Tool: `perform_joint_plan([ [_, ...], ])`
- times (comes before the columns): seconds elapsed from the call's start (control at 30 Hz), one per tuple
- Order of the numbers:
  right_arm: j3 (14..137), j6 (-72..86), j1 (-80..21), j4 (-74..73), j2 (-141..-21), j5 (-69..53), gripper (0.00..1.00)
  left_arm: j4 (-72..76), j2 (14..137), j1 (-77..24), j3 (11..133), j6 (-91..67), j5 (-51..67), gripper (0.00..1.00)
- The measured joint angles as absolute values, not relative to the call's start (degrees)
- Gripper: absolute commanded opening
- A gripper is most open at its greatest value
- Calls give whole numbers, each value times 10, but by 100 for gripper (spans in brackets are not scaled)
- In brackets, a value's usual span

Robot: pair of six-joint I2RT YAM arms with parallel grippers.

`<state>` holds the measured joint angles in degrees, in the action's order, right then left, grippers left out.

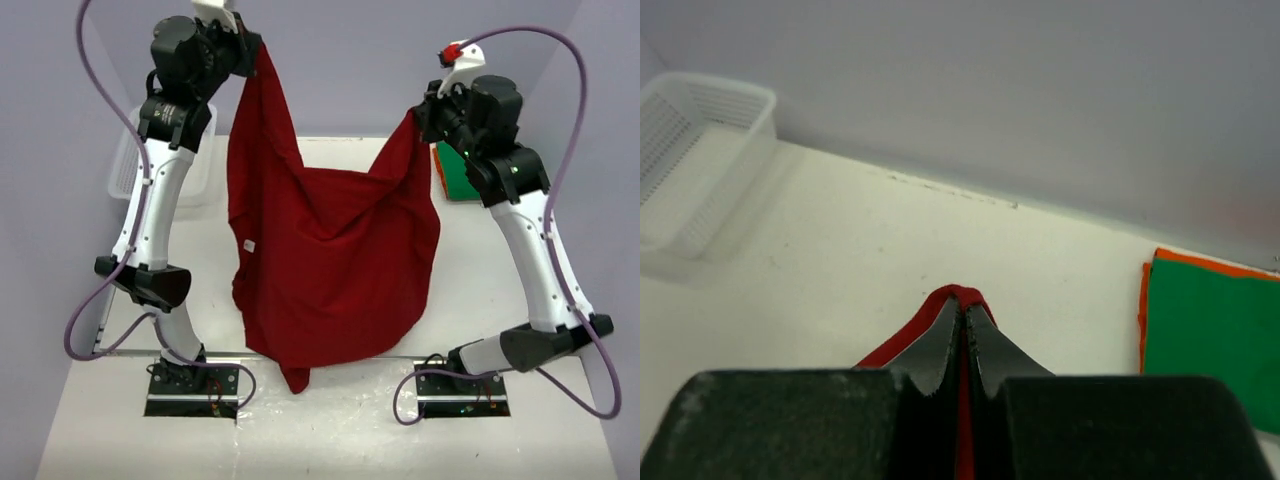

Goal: Fold and stack the t-shirts
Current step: Flatten out the tshirt

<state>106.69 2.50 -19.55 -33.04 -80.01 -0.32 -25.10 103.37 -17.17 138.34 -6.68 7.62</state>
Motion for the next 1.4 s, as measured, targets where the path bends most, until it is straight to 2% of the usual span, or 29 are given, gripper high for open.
perform_joint_plan([
  [0.1,1076,21,-190,-357,-834,7,0,-283,1046,-164,1334,-67,75,0],
  [0.23,1093,17,-191,-369,-811,5,0,-295,1002,-163,1298,-67,75,0],
  [0.43,1181,2,-192,-380,-745,5,0,-294,844,-163,1294,-68,73,0],
  [0.63,1170,-1,-222,-382,-632,-13,0,-266,668,-163,1273,-78,75,0],
  [0.73,1166,6,-229,-383,-582,-43,0,-249,620,-163,1269,-81,75,0],
  [1.2,1128,30,-232,-373,-488,-171,0,-254,603,-163,1211,-95,70,0],
  [1.27,1126,30,-232,-371,-478,-153,0,-256,597,-163,1211,-94,63,0],
  [1.4,1183,29,-232,-379,-495,-39,0,-258,589,-163,1229,-93,52,0],
])
